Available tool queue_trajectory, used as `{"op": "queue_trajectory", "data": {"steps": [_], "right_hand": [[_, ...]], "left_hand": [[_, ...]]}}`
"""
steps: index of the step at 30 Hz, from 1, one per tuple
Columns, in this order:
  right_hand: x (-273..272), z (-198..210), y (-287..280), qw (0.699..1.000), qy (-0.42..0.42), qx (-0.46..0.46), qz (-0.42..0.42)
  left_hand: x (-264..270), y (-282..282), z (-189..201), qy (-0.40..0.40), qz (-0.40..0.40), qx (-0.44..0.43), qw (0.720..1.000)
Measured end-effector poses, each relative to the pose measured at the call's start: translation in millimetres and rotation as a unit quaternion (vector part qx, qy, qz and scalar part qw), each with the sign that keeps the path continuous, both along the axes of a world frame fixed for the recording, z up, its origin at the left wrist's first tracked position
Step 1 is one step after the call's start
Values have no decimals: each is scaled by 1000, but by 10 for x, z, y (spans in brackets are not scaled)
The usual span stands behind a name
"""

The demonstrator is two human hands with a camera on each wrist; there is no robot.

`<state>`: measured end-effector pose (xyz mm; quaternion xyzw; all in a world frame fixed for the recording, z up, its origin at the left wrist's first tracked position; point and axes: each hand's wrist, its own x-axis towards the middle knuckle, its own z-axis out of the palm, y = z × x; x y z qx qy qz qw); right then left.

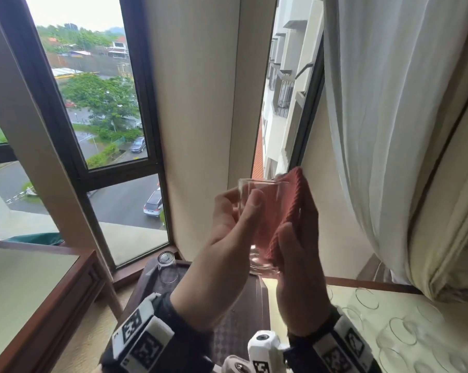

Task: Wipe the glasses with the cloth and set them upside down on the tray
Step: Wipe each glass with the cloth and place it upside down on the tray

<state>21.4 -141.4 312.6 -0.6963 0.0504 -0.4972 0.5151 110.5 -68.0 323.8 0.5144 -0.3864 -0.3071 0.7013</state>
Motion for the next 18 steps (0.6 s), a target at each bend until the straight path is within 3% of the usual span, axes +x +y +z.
{"op": "queue_trajectory", "data": {"steps": [4, 8, 13, 18], "right_hand": [[-38, 81, 42, 999, -10, -42, 32], [-42, -284, 213, 993, 31, -117, 4], [58, -257, 202, 997, 26, 60, 39], [35, 49, 34, 997, 7, 77, 4]], "left_hand": [[-22, -22, 39, 54, 14, 5, 998], [111, -15, 159, 97, 73, -8, 993], [60, -15, 135, 68, 61, 47, 995], [-85, 52, 42, 54, 27, 34, 998]]}}
